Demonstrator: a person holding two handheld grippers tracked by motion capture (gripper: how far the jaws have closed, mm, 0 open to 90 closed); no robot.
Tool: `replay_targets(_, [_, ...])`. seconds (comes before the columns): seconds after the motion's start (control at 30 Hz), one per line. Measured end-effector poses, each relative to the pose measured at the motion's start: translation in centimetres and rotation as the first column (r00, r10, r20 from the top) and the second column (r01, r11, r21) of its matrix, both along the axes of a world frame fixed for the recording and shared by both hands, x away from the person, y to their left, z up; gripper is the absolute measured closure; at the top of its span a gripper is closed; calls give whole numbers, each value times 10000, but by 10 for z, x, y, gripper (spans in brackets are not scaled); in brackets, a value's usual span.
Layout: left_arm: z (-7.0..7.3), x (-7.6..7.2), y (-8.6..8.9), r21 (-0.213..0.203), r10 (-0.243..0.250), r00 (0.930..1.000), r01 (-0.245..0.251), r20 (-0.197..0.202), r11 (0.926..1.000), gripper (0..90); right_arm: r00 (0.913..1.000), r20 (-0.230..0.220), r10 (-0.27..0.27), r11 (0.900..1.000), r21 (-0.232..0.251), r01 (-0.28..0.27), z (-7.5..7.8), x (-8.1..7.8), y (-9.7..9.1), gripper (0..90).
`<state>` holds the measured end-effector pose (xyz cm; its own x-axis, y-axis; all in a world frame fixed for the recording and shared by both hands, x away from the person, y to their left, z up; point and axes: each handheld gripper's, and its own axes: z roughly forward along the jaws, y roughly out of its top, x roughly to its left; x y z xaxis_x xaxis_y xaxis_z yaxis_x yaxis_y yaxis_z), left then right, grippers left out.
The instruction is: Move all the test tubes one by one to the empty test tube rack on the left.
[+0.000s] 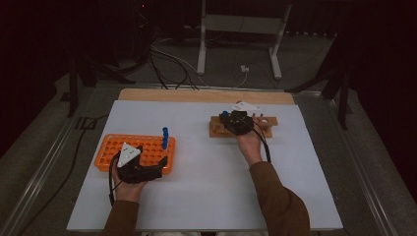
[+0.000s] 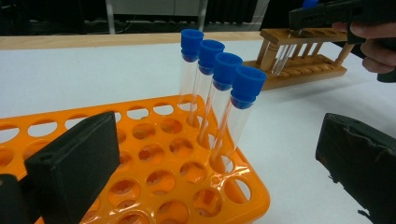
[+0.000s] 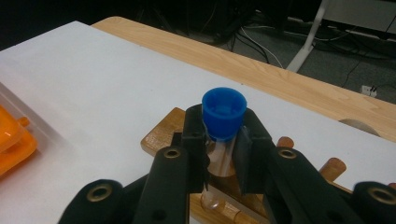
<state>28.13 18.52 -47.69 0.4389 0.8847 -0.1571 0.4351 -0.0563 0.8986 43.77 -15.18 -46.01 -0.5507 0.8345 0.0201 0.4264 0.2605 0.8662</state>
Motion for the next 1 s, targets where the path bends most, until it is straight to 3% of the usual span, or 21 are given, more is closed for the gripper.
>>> replay_targets(1.0, [-1, 0, -1, -31, -27, 10000, 27, -68, 10000, 7, 9989, 450, 121, 9996, 262, -133, 34, -8, -8, 770])
